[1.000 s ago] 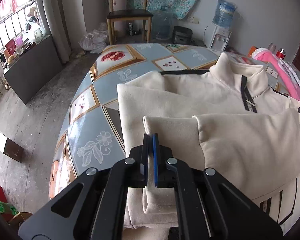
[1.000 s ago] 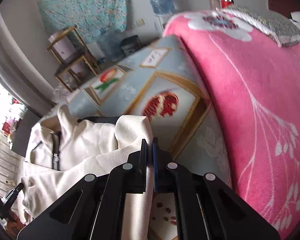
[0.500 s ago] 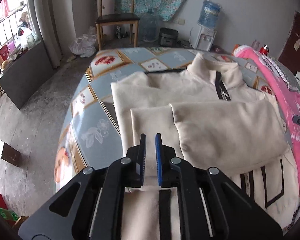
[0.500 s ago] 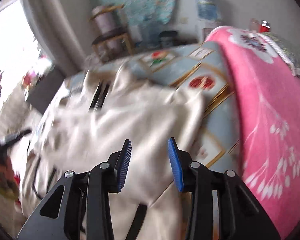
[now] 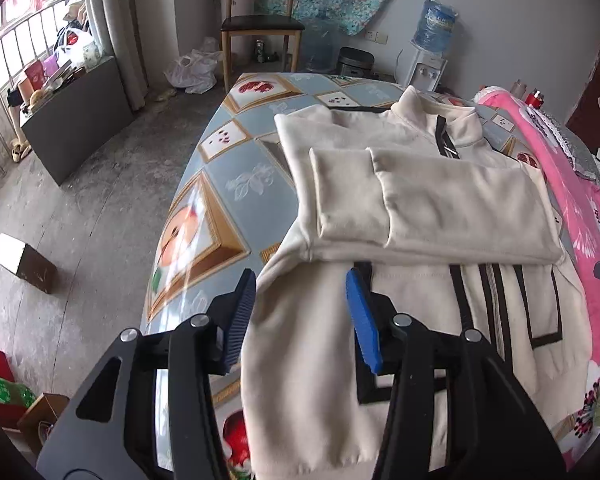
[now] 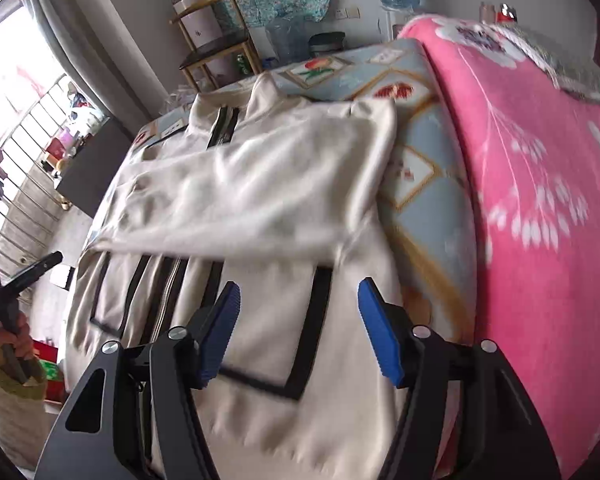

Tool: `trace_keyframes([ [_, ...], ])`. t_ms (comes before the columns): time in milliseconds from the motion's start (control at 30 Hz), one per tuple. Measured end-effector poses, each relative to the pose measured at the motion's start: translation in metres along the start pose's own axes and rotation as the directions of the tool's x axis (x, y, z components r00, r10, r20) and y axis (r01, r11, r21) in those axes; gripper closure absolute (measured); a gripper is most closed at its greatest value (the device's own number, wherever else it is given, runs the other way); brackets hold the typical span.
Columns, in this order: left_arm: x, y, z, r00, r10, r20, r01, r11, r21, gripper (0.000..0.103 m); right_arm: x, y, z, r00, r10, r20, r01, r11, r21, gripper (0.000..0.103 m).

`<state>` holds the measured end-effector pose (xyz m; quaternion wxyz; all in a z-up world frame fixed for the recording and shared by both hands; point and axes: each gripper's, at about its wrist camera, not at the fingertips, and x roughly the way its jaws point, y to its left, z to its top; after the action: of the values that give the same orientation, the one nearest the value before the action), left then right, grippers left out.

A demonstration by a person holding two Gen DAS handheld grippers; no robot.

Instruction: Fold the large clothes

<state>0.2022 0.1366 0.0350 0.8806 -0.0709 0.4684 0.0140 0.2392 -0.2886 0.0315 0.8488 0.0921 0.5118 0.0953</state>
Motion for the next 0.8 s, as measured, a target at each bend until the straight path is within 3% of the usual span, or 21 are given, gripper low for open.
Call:
trace_keyframes([
  [167, -0.028, 0.019, -0.065, 0.999, -0.035, -0.025, 0.034, 0.999, -0.031, 0.058, -0.019, -0.009, -0.079, 0.999, -0.017, -0.031, 0.021, 0.994, 0.106, 0.041],
  [367, -0.036, 0.022, -0.128, 0.996, -0.076, -0.052, 0.073, 0.996, -0.046, 0.058, -0.032, -0.021, -0.142, 0.998, -0.051, -0.025, 0.055, 0.976, 0.211, 0.041],
  [633, -0.027, 0.021, -0.159, 0.995, -0.064, -0.075, 0.060, 0.997, -0.046, 0.058, -0.044, -0.034, -0.173, 0.999, -0.035, -0.013, 0.037, 0.967, 0.252, 0.041],
  [800, -0.026, 0.025, -0.149, 0.988, -0.151, -0.025, 0.148, 0.985, -0.084, 0.058, -0.032, -0.035, -0.168, 1.000, 0.019, 0.004, -0.019, 0.965, 0.260, 0.041],
])
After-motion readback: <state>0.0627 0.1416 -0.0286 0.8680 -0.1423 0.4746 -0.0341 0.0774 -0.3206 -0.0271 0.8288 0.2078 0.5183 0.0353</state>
